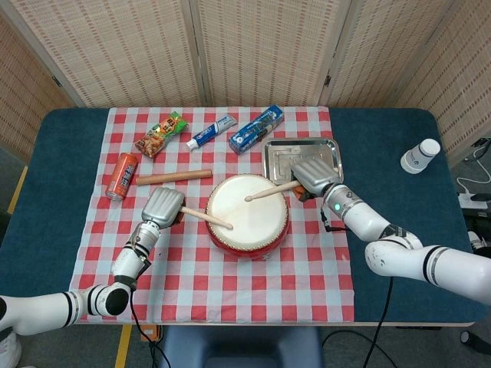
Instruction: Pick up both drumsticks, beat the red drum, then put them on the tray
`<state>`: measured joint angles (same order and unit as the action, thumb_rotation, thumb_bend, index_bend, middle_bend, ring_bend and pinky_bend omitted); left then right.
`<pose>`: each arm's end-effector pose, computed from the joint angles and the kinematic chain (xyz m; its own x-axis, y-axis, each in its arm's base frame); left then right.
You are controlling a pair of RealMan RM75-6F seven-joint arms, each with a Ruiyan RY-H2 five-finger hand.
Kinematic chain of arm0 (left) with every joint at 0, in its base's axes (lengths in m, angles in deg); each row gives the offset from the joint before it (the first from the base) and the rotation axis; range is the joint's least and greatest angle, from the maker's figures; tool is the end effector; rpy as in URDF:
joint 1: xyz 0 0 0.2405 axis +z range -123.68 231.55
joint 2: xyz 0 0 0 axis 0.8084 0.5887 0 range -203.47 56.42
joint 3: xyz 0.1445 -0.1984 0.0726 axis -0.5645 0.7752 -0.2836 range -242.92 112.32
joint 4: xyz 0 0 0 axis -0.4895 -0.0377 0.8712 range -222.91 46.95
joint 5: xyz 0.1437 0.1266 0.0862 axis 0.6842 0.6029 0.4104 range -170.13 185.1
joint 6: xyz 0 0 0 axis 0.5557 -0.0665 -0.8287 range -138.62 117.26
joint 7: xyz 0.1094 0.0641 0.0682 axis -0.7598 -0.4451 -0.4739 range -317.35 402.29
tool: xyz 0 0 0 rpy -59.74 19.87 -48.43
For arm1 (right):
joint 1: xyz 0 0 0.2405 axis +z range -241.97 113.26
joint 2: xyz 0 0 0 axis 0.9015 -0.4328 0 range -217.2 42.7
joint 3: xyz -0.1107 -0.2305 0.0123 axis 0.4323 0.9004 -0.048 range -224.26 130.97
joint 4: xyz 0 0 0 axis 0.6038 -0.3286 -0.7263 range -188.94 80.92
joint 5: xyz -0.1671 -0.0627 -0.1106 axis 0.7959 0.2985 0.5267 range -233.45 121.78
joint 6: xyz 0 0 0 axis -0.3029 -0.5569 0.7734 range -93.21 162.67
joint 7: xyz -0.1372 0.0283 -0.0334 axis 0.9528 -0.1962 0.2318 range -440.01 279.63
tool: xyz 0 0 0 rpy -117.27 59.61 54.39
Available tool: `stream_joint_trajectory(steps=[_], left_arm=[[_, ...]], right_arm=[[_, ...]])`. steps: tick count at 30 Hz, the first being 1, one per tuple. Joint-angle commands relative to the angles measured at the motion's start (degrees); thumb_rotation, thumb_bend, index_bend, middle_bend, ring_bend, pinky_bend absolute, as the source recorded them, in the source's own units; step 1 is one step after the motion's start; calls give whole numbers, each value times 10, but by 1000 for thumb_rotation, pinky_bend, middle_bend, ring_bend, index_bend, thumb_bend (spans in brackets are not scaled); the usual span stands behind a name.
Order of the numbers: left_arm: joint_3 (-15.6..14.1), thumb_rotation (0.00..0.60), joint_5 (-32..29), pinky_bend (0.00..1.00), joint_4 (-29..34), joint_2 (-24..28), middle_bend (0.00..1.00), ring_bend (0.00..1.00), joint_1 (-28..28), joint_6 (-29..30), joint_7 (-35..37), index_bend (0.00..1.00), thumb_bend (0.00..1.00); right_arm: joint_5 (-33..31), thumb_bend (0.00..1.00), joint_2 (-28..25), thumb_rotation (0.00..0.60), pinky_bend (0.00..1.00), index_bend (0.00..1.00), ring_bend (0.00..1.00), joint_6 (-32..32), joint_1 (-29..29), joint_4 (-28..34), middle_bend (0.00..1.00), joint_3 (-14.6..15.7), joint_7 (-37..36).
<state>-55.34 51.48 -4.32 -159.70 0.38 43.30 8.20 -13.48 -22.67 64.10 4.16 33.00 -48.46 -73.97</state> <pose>-0.1273 0.3891 0.0005 0.5956 0.2325 0.7689 0.7943 -0.3131 -0.5206 -0.1056 -0.4270 0.0817 0.5076 -0.4771 0.7175 -0.8591 -0.3435 0.3794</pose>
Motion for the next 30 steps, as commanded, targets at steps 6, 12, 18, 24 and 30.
stream_joint_trajectory(steps=[6, 12, 18, 24, 30], left_arm=[[32, 600, 34, 1000, 86, 72, 1000, 990, 18, 46, 47, 1000, 819], [28, 600, 10, 1000, 57, 40, 1000, 989, 0, 19, 37, 1000, 820], [8, 600, -7, 1000, 11, 0, 1000, 987, -18, 2, 3, 1000, 820], [19, 600, -17, 1000, 18, 16, 1000, 984, -18, 33, -14, 1000, 820], [37, 600, 8, 1000, 77, 69, 1000, 983, 0, 56, 16, 1000, 821]], right_arm=[[-61, 1000, 68, 600, 803, 1000, 913, -43, 39, -81, 943, 75, 68], [-43, 1000, 17, 600, 803, 1000, 913, -4, 28, -11, 943, 14, 20], [-17, 1000, -15, 600, 803, 1000, 913, 9, 19, 20, 943, -2, 13], [-44, 1000, 28, 600, 803, 1000, 913, -30, 36, -26, 943, 58, 64], [-91, 1000, 73, 600, 803, 1000, 913, -27, 60, -68, 943, 94, 94]])
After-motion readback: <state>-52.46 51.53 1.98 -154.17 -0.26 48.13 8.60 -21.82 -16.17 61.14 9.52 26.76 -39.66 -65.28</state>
